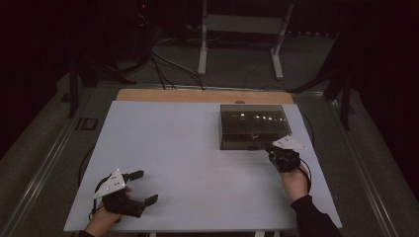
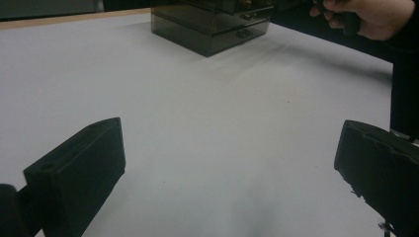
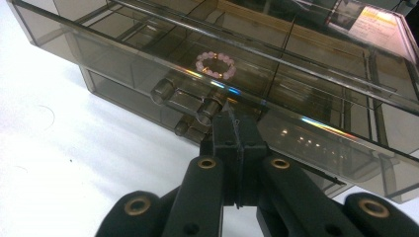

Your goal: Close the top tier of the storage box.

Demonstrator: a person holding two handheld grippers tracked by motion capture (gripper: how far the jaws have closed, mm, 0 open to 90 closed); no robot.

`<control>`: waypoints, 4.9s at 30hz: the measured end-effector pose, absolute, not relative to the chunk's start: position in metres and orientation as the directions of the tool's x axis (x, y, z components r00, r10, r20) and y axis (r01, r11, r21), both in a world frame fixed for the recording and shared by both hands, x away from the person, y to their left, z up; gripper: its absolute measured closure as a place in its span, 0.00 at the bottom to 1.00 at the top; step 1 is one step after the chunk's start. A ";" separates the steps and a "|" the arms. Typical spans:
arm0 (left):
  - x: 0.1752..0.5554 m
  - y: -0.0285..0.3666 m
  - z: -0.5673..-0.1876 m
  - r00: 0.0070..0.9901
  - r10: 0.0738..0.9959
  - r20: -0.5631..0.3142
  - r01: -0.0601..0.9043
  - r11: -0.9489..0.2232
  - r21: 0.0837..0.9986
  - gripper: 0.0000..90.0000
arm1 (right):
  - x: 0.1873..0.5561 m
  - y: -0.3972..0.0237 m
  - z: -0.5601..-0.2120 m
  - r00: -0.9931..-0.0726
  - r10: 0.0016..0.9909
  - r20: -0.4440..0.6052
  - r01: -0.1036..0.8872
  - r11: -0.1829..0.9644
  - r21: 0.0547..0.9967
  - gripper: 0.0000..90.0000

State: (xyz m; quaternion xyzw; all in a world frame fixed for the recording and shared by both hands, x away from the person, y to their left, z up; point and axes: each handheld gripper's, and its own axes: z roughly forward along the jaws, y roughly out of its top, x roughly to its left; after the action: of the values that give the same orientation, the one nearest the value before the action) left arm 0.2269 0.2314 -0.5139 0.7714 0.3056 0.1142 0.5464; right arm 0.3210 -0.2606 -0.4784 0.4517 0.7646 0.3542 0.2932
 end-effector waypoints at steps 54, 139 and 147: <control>0.227 0.232 -0.514 0.787 0.597 -0.158 0.348 -0.218 0.912 0.00 | 0.343 -0.257 -0.481 -0.403 0.904 -0.141 0.480 0.340 0.809 1.00; 0.230 0.230 -0.514 0.783 0.599 -0.166 0.355 -0.212 0.910 0.00 | 0.330 -0.251 -0.469 -0.420 0.905 0.058 0.542 0.199 0.817 0.00; 0.232 0.228 -0.515 0.784 0.599 -0.166 0.357 -0.216 0.909 0.00 | 0.328 -0.254 -0.467 -0.446 0.891 0.084 0.529 0.187 0.828 0.00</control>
State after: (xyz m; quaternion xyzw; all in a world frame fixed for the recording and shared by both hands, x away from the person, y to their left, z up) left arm 0.2320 0.2279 -0.5146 0.7717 0.3097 0.1111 0.5443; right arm 0.3285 -0.2539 -0.4670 0.4800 0.7397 0.4197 0.2153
